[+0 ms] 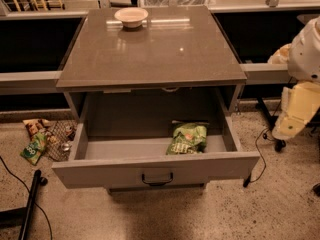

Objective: Pick green jalapeno chip bag from top drawer and place on counter

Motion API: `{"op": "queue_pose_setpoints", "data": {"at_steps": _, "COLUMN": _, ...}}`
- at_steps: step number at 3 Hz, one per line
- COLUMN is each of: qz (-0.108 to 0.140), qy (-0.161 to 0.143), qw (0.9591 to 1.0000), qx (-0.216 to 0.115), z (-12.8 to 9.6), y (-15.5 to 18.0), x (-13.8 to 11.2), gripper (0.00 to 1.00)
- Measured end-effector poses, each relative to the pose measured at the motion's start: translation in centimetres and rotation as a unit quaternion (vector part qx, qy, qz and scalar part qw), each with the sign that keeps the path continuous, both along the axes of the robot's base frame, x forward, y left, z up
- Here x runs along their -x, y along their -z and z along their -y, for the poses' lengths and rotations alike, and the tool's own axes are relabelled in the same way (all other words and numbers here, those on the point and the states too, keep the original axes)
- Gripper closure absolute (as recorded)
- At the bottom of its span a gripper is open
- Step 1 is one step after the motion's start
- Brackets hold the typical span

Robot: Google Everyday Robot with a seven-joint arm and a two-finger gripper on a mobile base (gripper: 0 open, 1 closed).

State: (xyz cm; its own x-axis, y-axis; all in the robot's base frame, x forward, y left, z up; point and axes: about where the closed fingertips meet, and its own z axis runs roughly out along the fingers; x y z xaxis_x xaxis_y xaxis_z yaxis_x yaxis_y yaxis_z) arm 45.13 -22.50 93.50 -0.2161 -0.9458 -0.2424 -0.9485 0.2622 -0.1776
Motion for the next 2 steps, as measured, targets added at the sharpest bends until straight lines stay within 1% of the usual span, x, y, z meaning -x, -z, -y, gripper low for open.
{"op": "queue_pose_setpoints", "data": {"at_steps": 1, "qz": 0.016, "qy": -0.033, "qw": 0.9993, "qx": -0.001, "z": -0.34, "y": -2.3, "x": 2.89, "gripper": 0.0}}
{"op": "queue_pose_setpoints", "data": {"at_steps": 2, "qz": 0.022, "qy": -0.061, "qw": 0.9979, "qx": 0.0, "z": -0.97, "y": -2.71, "x": 3.87, "gripper": 0.0}}
